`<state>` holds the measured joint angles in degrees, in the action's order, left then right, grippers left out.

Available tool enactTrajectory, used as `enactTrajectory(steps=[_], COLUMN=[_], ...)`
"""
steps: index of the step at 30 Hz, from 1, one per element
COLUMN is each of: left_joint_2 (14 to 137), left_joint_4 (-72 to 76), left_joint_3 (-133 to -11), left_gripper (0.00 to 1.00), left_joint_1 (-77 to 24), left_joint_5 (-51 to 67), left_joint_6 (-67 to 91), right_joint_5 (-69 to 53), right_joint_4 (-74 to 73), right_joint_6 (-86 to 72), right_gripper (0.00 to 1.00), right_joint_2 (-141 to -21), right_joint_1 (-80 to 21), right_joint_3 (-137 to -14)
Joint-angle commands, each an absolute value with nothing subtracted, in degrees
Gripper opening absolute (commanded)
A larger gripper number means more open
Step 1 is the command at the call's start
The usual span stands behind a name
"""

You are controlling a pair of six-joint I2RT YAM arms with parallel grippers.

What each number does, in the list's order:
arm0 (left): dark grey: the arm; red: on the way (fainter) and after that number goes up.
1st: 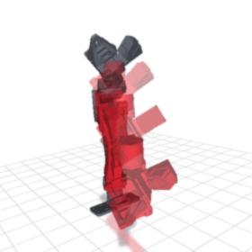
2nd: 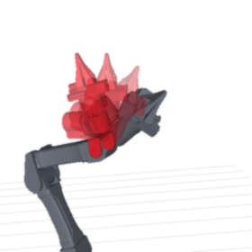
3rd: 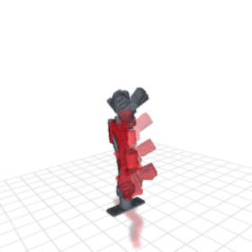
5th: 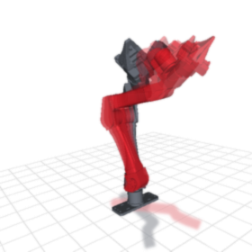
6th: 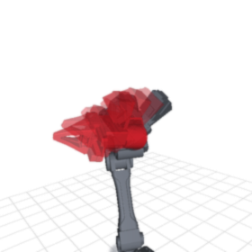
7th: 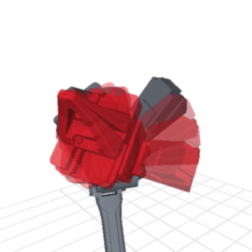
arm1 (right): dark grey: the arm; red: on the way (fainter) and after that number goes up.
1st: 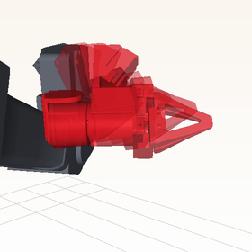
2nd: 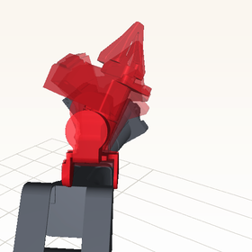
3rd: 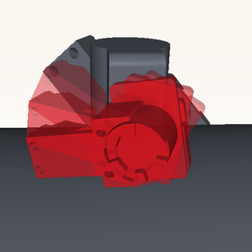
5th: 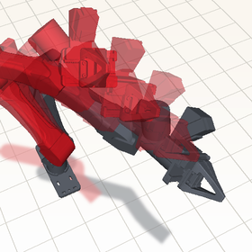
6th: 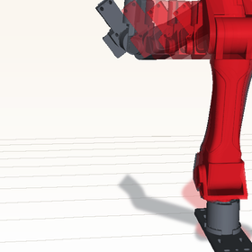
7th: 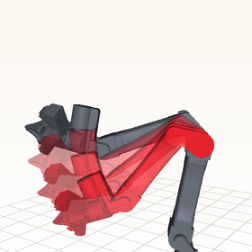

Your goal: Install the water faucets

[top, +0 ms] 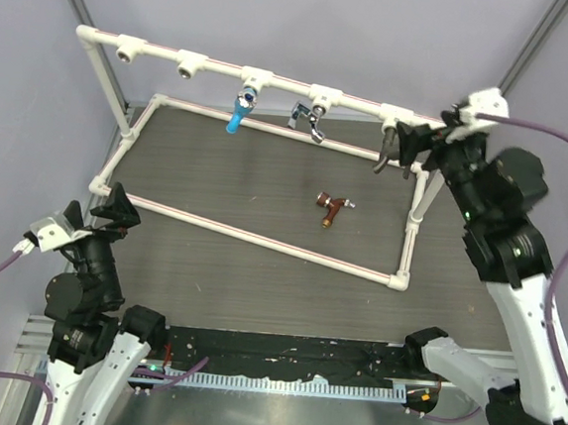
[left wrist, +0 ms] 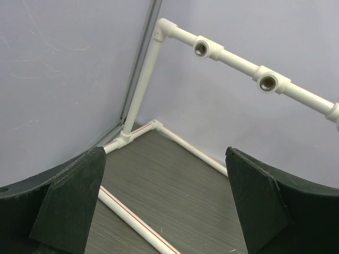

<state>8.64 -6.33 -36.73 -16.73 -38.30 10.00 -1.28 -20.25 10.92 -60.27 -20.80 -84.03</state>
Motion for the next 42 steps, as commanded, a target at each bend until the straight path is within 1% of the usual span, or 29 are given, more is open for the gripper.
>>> enactTrajectory(steps=[1, 3, 4, 6, 7, 10, 15, 24, 26, 32, 35, 40, 42], left_joint_2=[7.2, 5.8, 5.4, 3.6, 2.8, 0.7, -2.5, -2.0, -2.2, -1.4, -1.0, -1.4, -2.6], left_joint_4=[-5.0, -4.8, -4.0, -2.9, -2.0, -0.7, -0.3, -1.9, -1.1, -0.6, -0.4, -0.3, -0.3], left_joint_3=[-36.4, -35.9, -35.3, -34.5, -33.8, -32.6, -31.6, -31.1, -30.8, -30.4, -30.2, -30.0, -29.7], left_gripper=[1.00, 1.00, 1.00, 1.00, 1.00, 1.00, 1.00, 1.00, 1.00, 1.00, 1.00, 1.00, 1.00], left_joint_1=[-16.2, -16.1, -16.1, -16.1, -16.1, -15.9, -15.6, -14.7, -14.5, -13.3, -12.3, -10.3, -9.6], left_joint_5=[-38.1, -38.1, -37.9, -37.9, -37.6, -37.6, -38.2, -41.8, -41.4, -38.2, -36.8, -29.6, -28.9], left_joint_6=[12.3, 13.2, 13.2, 13.3, 13.4, 13.7, 14.9, 16.2, 16.0, 15.7, 15.6, 15.6, 16.5], right_joint_5=[16.3, 23.5, 25.5, 29.4, 30.4, 33.2, 35.9, 39.9, 43.1, 46.5, 48.3, 50.6, 50.6], right_joint_4=[-13.3, -13.3, -13.2, -13.3, -13.2, -13.2, -13.4, -9.1, -9.3, -8.8, -8.0, -8.1, -7.9], right_joint_6=[5.1, 4.0, 3.9, 3.6, 3.6, 5.4, 7.1, 6.7, 6.6, 6.0, 5.8, 5.0, 4.7], right_gripper=[0.83, 0.83, 0.83, 0.83, 0.83, 0.83, 0.83, 0.83, 0.83, 0.83, 0.83, 0.83, 0.83], right_joint_2=[-49.4, -45.5, -41.3, -37.4, -33.1, -25.9, -16.9, -0.6, -0.2, -0.2, -0.2, -0.2, -0.2], right_joint_1=[-20.7, -20.7, -20.7, -20.7, -20.7, -20.7, -20.8, -21.7, -22.5, -27.8, -28.9, -29.3, -29.5], right_joint_3=[-78.8, -75.8, -74.6, -71.1, -69.8, -64.1, -54.9, -38.0, -36.2, -33.9, -33.0, -32.4, -32.3])
